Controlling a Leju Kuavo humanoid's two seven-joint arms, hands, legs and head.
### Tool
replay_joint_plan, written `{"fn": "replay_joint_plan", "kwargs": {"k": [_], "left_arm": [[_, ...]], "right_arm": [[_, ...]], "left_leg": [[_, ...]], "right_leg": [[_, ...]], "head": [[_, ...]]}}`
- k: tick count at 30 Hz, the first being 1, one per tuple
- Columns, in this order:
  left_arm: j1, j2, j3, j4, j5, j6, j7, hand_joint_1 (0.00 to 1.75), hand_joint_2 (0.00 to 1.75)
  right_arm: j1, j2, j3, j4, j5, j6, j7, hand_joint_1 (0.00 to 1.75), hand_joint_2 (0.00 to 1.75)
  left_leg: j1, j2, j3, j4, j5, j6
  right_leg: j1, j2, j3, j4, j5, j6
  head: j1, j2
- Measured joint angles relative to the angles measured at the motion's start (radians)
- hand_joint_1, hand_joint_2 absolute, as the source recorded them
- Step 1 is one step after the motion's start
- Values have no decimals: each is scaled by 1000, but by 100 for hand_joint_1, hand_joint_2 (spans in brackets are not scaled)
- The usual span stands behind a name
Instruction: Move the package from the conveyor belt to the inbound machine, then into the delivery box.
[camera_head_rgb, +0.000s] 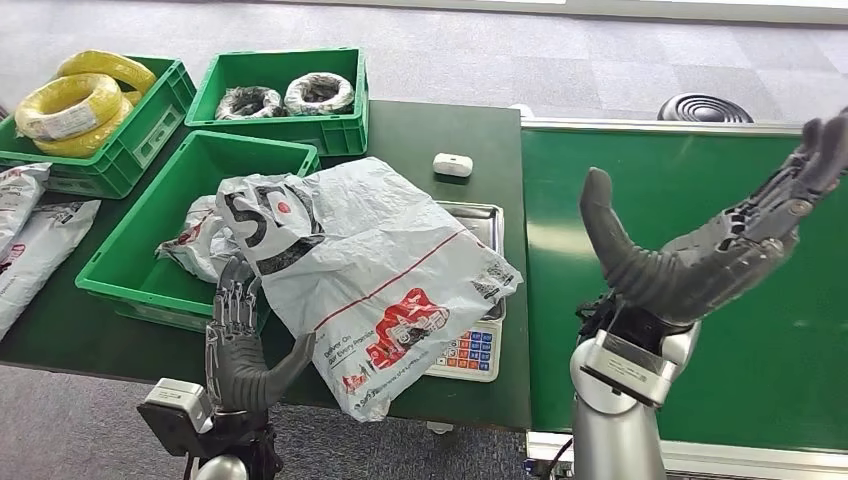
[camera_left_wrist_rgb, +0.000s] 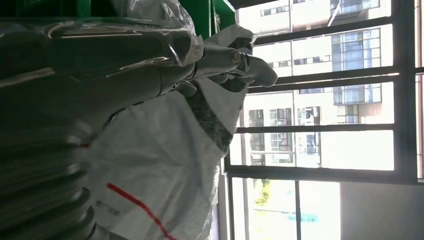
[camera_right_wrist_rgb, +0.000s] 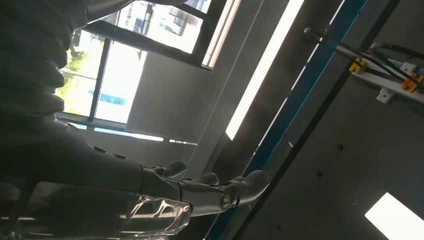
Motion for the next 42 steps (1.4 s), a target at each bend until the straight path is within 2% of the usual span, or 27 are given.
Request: {"fn": "replay_joint_plan", "kwargs": {"k": [8,12,14,15,22,27,32,34,36,39,42], "left_arm": [[-2,3,1,-30,-25,55,-4,0,175],[-58,53,-42,-138,-135,330,-6,0,175],[-101,75,-58,-191,-202,408,-6,0,175],[-125,80,-60,-209,-235,418,-6,0,175],[-349,65,-38,-218,-401,419,46,0,175],[-501,40,-39,-161,-623,384,177,0,175],[-576,25,-46,-114,-697,372,218,0,175],[-605,16,-56,-87,-788,355,267,0,175],[-648,4,-80,-34,-965,310,360,0,175],[-724,-22,-142,114,-1238,223,495,0,175],[-772,-45,-199,256,-1314,207,536,0,175]], "right_arm": [[97,19,-15,-175,-14,0,0,0,175],[153,33,-27,-196,-72,0,0,0,175],[181,41,-33,-198,-111,0,0,0,175],[194,44,-36,-198,-127,0,0,0,175],[237,67,-48,-186,-156,1,0,0,175],[240,76,-49,-176,-164,1,0,0,175],[240,79,-50,-171,-168,1,0,0,175],[239,79,-50,-170,-173,1,0,0,175],[235,79,-49,-167,-180,1,0,0,175],[228,79,-46,-158,-188,1,0,0,175],[225,79,-44,-149,-190,1,0,0,175]], "left_leg": [[0,0,1,0,0,0],[0,-1,1,0,0,0],[0,-1,1,0,0,0],[0,-1,1,0,0,0],[0,-1,2,0,1,0],[0,0,2,0,1,0],[0,1,2,0,1,0],[0,0,1,0,1,0],[0,-1,1,0,1,0],[-1,-1,1,0,1,0],[-2,1,2,1,1,1]], "right_leg": [[0,0,0,0,0,0],[0,-1,1,0,0,0],[0,-1,1,0,0,0],[0,-1,1,0,0,0],[0,-1,2,0,0,0],[0,-1,2,0,1,0],[0,0,1,0,1,0],[0,0,0,0,0,0],[0,-1,1,0,0,0],[-1,-1,2,0,1,0],[-2,0,2,0,2,1]], "head": [[0,0],[0,0],[0,0],[0,0],[0,0],[0,0],[0,0],[0,0],[0,0],[0,0],[0,0]]}}
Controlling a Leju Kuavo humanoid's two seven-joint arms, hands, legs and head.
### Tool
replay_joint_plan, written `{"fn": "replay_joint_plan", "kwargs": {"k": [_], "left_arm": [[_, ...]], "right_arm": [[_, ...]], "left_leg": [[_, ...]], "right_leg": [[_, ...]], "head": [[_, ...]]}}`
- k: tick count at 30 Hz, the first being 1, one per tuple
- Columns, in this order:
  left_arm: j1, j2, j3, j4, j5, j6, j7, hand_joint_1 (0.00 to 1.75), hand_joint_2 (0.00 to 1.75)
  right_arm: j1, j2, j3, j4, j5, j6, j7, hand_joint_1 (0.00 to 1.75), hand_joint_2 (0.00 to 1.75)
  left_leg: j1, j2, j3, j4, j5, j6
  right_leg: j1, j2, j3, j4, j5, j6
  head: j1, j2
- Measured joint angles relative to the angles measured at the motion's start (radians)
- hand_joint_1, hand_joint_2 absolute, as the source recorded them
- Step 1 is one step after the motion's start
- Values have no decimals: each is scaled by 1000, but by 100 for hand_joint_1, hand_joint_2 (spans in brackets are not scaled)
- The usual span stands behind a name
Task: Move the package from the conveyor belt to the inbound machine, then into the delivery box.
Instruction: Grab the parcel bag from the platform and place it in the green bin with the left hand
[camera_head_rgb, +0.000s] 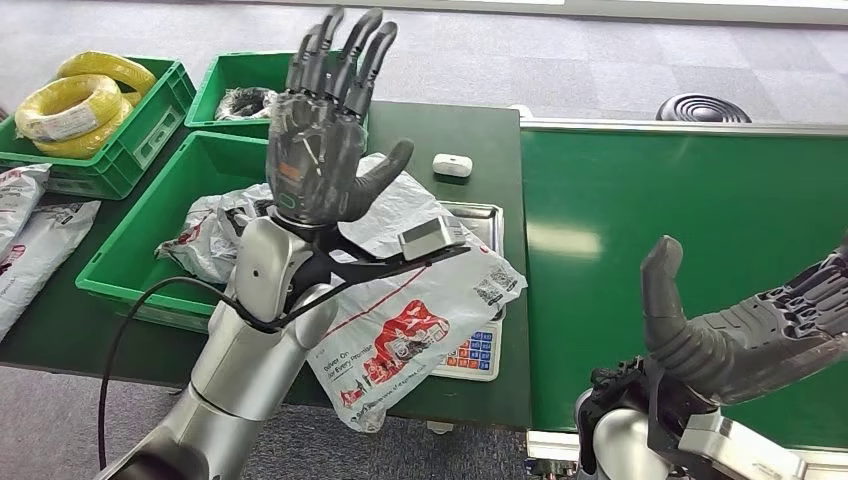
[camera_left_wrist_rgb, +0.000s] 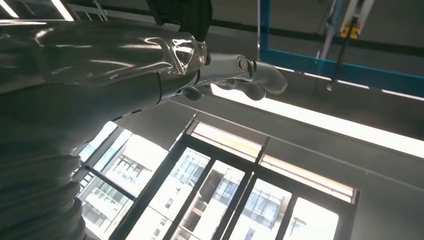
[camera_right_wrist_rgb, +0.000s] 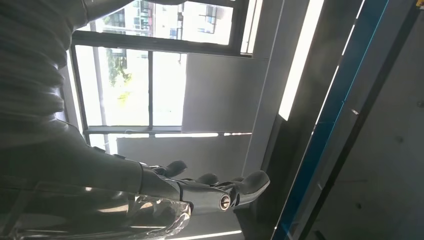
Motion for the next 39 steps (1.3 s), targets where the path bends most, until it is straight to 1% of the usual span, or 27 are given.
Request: {"fn": "replay_joint_plan", "kwargs": {"k": [2,4,6,10,14,17,21,30,31,34,35,39], "left_arm": [[-21,-10,-23,61,-10,-13,2,0,175],[-47,-19,-46,142,-28,-74,-8,0,175],[-73,-38,-78,277,-43,-127,-25,0,175],[-86,-78,-148,557,-43,-138,-45,0,175],[-84,-95,-209,735,-32,-169,-47,0,175],[-86,-103,-238,809,-13,-193,-51,0,175],[-98,-111,-262,867,4,-226,-53,0,175],[-124,-123,-276,927,20,-228,-56,0,175],[-125,-124,-276,930,22,-228,-56,2,175],[-127,-124,-276,935,31,-233,-56,120,175],[-127,-124,-276,936,34,-238,-56,156,175],[-126,-124,-276,939,51,-258,-62,153,175]], "right_arm": [[0,0,0,5,0,0,0,0,175],[1,0,0,8,0,0,0,0,175],[5,-1,0,9,0,0,0,0,175],[28,-4,-1,8,-2,0,0,0,175],[46,-11,-1,3,-2,0,0,0,175],[51,-13,-1,-1,4,0,0,0,175],[54,-13,-1,-11,8,0,0,0,175],[54,-13,-1,-16,10,0,0,0,175],[54,-13,-1,-16,10,0,0,0,175],[54,-13,-1,-16,10,0,0,0,175],[54,-13,-1,-16,10,0,0,0,175],[54,-13,-1,-16,10,0,0,0,175]], "left_leg": [[0,0,0,0,0,0],[0,-1,0,0,0,0],[0,-1,0,0,0,0],[0,4,0,0,0,0],[0,4,-1,0,-1,0],[0,4,-1,0,-1,0],[0,4,0,0,-1,0],[0,3,3,0,-1,0],[0,3,4,0,-1,0],[0,3,4,0,-1,0],[0,3,4,0,0,0],[0,3,4,0,0,0]], "right_leg": [[0,0,-1,0,0,0],[0,0,-1,0,0,0],[0,0,-1,0,0,0],[0,3,-2,0,0,0],[0,4,-2,0,0,0],[0,4,-2,0,0,0],[0,4,-1,0,0,0],[0,3,3,0,0,0],[0,3,3,0,0,0],[0,3,4,0,0,0],[0,3,4,0,0,0],[0,3,3,0,0,0]], "head": [[0,0],[0,0],[0,0],[0,0],[0,0],[0,0],[0,0],[0,0],[0,0],[0,0],[0,0],[0,0]]}}
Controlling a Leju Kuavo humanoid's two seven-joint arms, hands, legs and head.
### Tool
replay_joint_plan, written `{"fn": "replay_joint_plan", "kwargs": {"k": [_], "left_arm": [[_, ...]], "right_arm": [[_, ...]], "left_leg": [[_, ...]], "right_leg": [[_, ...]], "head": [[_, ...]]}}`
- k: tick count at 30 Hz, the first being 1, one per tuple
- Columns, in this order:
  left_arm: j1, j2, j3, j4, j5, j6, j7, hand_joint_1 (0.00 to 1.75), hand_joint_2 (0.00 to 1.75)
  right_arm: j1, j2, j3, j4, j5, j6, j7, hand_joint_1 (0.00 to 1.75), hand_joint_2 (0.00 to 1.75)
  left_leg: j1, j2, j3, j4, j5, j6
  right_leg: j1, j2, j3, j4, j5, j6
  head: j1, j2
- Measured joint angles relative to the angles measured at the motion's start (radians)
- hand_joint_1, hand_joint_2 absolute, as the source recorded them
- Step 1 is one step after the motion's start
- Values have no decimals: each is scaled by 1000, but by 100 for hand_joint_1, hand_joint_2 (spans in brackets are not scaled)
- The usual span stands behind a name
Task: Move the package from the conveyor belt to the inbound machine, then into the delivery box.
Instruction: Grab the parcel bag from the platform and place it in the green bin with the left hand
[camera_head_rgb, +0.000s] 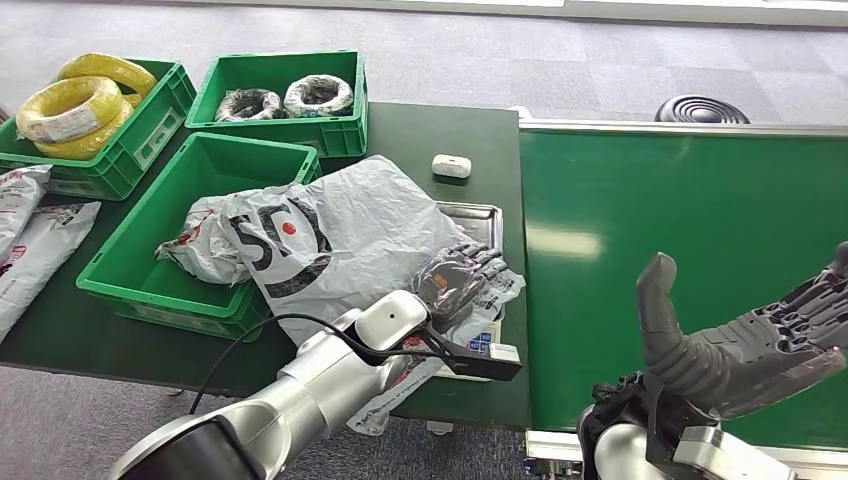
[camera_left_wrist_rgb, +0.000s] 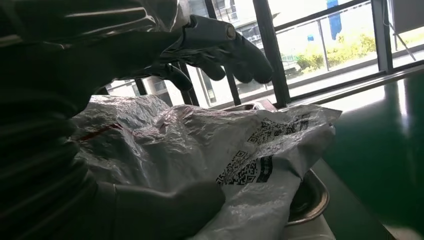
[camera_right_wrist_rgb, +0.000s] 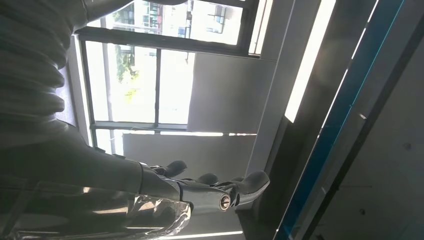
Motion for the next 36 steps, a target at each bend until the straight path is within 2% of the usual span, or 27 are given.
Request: {"fn": "replay_joint_plan", "kwargs": {"k": [5,30,36], "left_arm": [[5,0,-1,6,19,-2,-11,166,175],[6,0,-6,6,139,-2,-76,172,175],[3,0,31,-23,254,55,-150,173,175]], "right_arm": [[0,0,0,0,0,0,0,0,175],[0,0,-5,-8,9,0,0,0,175],[2,0,-8,-8,11,0,0,0,175]], "left_leg": [[0,0,-1,0,0,0],[0,0,-2,0,0,0],[0,0,-3,0,0,0]], "right_leg": [[0,0,-1,0,0,0],[0,0,-3,0,0,0],[0,0,-3,0,0,0]], "head": [[0,0],[0,0],[0,0]]}}
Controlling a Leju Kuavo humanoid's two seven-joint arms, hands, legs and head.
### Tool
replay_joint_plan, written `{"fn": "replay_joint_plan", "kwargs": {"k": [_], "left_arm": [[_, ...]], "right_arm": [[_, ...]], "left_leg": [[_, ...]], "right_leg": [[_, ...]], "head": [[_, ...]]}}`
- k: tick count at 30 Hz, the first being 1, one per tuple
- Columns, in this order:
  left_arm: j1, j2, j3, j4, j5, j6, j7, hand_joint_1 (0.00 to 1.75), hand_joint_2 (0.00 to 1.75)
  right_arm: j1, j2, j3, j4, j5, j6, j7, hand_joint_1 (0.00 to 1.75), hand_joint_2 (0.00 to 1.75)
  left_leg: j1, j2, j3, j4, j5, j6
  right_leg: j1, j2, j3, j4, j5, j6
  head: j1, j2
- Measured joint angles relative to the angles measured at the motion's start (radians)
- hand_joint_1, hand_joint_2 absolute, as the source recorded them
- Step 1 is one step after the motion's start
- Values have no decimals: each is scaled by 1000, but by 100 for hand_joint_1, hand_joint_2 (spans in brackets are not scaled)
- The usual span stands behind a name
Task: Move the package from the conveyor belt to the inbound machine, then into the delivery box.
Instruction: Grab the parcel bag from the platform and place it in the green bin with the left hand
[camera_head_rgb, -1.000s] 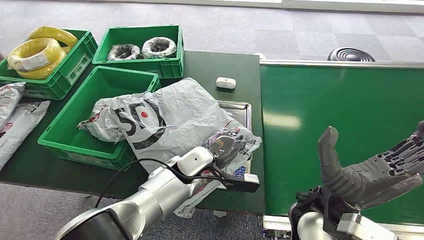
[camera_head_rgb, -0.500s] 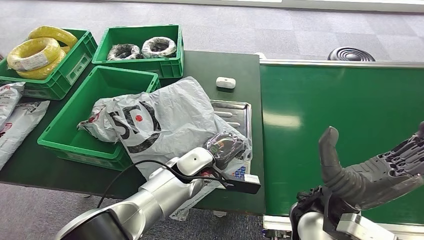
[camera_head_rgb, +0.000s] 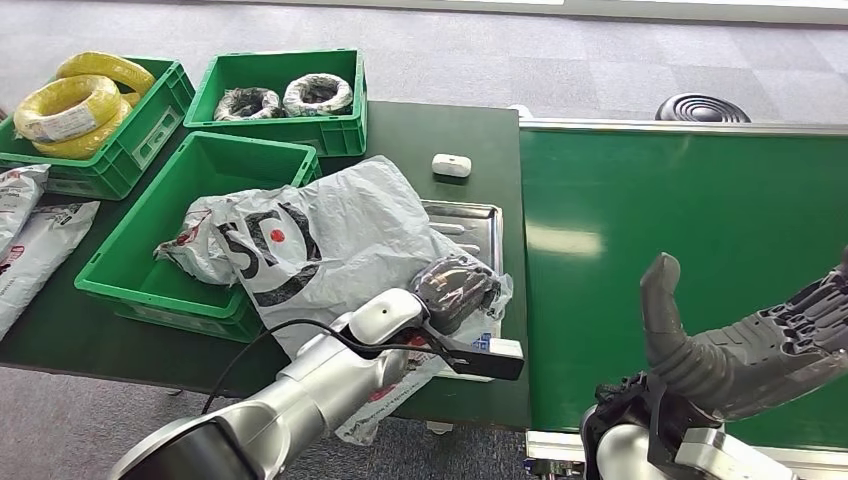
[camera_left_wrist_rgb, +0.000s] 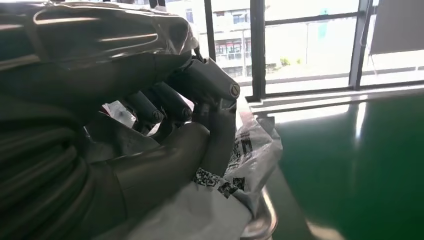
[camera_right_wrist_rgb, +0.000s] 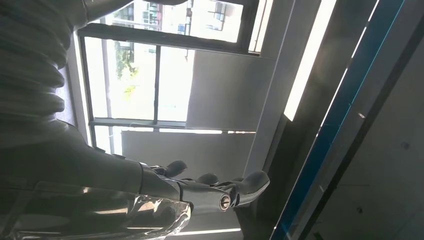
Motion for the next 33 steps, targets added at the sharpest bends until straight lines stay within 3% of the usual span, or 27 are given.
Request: {"fn": "replay_joint_plan", "kwargs": {"k": [4,8,11,15,23,29,33], "left_arm": [[-5,8,83,-123,185,39,-74,170,175],[9,43,204,-391,348,13,-89,169,175],[31,72,268,-557,372,7,-80,168,175],[56,95,311,-683,379,16,-79,168,175],[108,137,390,-809,413,96,-79,168,175],[117,179,498,-811,292,294,15,165,175],[121,207,582,-784,264,354,33,165,175]], "right_arm": [[11,0,-8,0,8,0,0,0,175],[25,2,-23,0,11,0,0,0,175],[30,2,-30,0,10,0,0,0,175],[33,2,-38,0,8,0,0,0,175],[33,2,-46,0,1,0,0,0,175],[40,3,-48,0,6,0,0,0,175],[45,5,-48,0,8,0,0,0,175]], "left_leg": [[0,0,-1,0,0,0],[0,1,-1,0,0,0],[1,0,-1,0,0,0],[0,0,-2,0,0,0],[0,0,-2,0,0,0],[1,1,-1,0,0,0],[1,0,-2,0,1,0]], "right_leg": [[0,0,0,0,0,0],[0,0,-1,0,0,0],[0,0,-1,0,0,0],[0,0,-1,0,0,0],[0,0,-1,0,0,0],[1,0,-2,0,0,0],[1,0,-1,0,0,0]], "head": [[0,0],[0,0],[0,0],[0,0],[0,0],[0,0],[0,0]]}}
